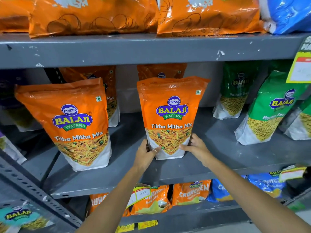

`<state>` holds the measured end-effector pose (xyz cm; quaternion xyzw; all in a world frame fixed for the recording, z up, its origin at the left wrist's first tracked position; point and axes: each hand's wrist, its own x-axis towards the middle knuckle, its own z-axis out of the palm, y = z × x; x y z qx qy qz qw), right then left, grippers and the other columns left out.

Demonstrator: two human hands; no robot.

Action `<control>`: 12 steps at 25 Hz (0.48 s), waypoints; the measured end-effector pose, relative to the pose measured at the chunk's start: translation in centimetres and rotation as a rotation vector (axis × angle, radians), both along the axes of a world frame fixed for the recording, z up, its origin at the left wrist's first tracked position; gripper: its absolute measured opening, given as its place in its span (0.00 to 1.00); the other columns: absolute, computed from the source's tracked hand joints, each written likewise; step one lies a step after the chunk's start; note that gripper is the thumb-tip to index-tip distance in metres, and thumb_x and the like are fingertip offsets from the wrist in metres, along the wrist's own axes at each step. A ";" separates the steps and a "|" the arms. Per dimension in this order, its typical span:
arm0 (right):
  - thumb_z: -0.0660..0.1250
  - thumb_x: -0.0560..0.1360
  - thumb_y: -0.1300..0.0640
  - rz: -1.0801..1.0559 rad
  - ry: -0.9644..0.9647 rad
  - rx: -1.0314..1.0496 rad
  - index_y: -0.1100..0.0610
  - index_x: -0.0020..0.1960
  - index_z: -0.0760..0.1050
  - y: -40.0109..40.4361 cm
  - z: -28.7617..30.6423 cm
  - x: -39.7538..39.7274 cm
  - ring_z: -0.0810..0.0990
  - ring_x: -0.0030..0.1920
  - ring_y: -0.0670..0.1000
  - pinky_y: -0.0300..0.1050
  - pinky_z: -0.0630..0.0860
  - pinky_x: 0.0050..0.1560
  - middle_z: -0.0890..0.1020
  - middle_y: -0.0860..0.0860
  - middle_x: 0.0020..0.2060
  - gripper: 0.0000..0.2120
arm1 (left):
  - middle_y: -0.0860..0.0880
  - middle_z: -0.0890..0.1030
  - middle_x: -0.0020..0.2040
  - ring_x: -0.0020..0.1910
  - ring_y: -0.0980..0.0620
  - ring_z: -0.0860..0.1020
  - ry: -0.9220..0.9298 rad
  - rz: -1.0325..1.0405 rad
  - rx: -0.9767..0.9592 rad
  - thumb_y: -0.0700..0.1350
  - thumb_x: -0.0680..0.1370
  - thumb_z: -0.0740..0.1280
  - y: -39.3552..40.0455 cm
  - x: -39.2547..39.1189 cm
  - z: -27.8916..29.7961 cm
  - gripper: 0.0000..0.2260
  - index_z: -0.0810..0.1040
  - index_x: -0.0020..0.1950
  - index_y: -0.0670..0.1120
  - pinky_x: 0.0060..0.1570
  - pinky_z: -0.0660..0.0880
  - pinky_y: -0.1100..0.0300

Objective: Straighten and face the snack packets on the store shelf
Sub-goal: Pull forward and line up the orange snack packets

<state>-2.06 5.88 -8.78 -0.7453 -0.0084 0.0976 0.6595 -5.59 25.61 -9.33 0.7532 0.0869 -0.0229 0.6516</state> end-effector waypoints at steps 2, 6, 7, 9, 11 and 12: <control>0.69 0.69 0.67 -0.103 -0.034 0.061 0.60 0.66 0.65 -0.4 0.2 -0.6 0.75 0.60 0.53 0.39 0.75 0.54 0.76 0.55 0.61 0.27 | 0.48 0.76 0.61 0.55 0.53 0.74 -0.045 0.023 0.075 0.43 0.74 0.68 -0.4 -0.6 0.3 0.20 0.68 0.64 0.45 0.52 0.74 0.59; 0.67 0.69 0.69 -0.436 -0.148 0.067 0.62 0.60 0.72 -3.2 0.1 -2.2 0.76 0.54 0.51 0.41 0.71 0.55 0.77 0.55 0.54 0.19 | 0.45 0.74 0.55 0.53 0.51 0.73 -0.371 0.321 0.266 0.45 0.71 0.72 -2.0 -2.7 0.0 0.20 0.68 0.58 0.41 0.48 0.74 0.57; 0.66 0.69 0.70 -0.504 -0.186 0.058 0.64 0.57 0.74 -4.2 0.0 -2.6 0.78 0.49 0.48 0.39 0.73 0.52 0.79 0.55 0.50 0.16 | 0.43 0.76 0.53 0.51 0.49 0.74 -0.443 0.323 0.329 0.46 0.71 0.71 -2.5 -2.9 -0.1 0.18 0.69 0.55 0.41 0.46 0.74 0.56; 0.65 0.69 0.72 -0.623 -0.226 0.045 0.66 0.52 0.76 -6.8 -0.4 -3.1 0.80 0.39 0.37 0.33 0.75 0.45 0.82 0.50 0.40 0.13 | 0.41 0.78 0.49 0.48 0.46 0.76 -0.528 0.234 0.390 0.47 0.72 0.68 -4.5 -3.2 -0.2 0.14 0.71 0.52 0.41 0.44 0.76 0.53; 0.64 0.68 0.73 -0.692 -0.236 0.033 0.63 0.47 0.77 -9.7 -0.7 -2.9 0.78 0.33 0.32 0.31 0.74 0.43 0.82 0.39 0.29 0.11 | 0.42 0.79 0.46 0.45 0.47 0.76 -0.542 0.159 0.373 0.46 0.72 0.66 -7.0 -3.2 0.2 0.11 0.72 0.50 0.42 0.42 0.75 0.52; 0.64 0.68 0.73 -0.715 -0.237 0.032 0.60 0.43 0.77 -11.2 -0.8 -2.7 0.78 0.32 0.32 0.31 0.73 0.42 0.82 0.36 0.27 0.11 | 0.44 0.78 0.44 0.43 0.47 0.75 -0.532 0.130 0.349 0.45 0.73 0.66 -8.4 -3.0 0.3 0.08 0.72 0.49 0.44 0.41 0.75 0.52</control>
